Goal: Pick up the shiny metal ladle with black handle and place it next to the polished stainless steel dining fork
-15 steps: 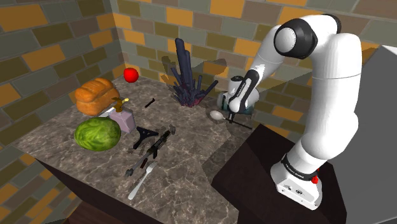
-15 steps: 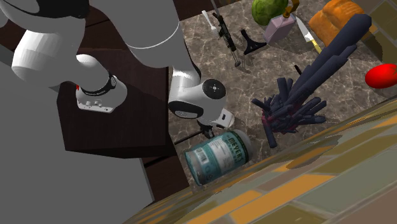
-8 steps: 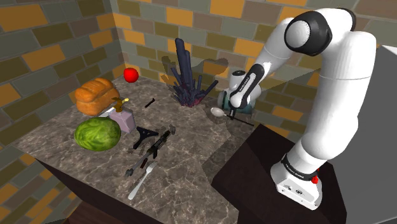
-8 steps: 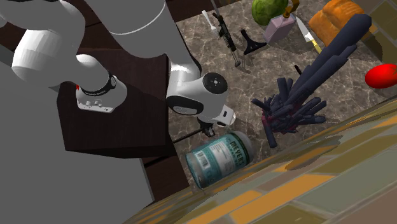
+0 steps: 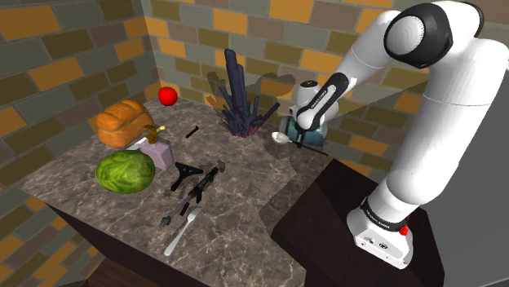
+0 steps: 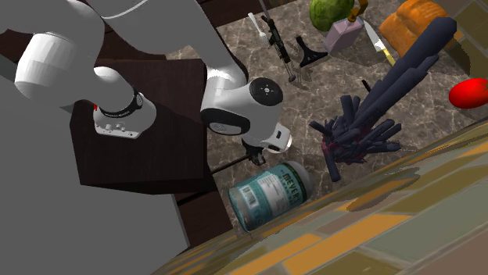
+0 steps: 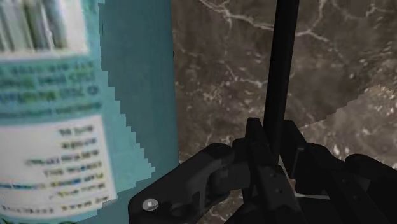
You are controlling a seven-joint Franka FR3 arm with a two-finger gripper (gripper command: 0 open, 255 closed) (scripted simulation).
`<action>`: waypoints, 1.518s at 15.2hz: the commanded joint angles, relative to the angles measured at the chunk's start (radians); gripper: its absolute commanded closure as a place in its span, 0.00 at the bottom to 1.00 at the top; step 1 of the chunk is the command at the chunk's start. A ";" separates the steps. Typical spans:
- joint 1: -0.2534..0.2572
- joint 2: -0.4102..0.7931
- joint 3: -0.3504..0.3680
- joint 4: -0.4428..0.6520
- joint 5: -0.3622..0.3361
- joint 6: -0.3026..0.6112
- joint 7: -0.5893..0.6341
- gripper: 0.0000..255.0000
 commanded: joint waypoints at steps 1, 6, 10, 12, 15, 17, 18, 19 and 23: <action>0.001 -0.031 -0.001 -0.003 0.000 -0.028 -0.003 1.00; 0.040 -0.096 0.014 -0.034 -0.012 -0.069 0.054 1.00; 0.111 -0.128 0.056 -0.074 -0.024 -0.077 0.177 1.00; 0.146 -0.139 0.080 -0.087 -0.025 -0.083 0.236 1.00; 0.198 -0.149 0.120 -0.097 -0.019 -0.095 0.323 1.00; 0.232 -0.152 0.148 -0.098 -0.012 -0.105 0.378 1.00; 0.249 -0.152 0.163 -0.096 -0.008 -0.110 0.405 1.00; 0.266 -0.150 0.177 -0.093 -0.004 -0.115 0.432 1.00; 0.333 -0.137 0.234 -0.068 0.016 -0.140 0.537 1.00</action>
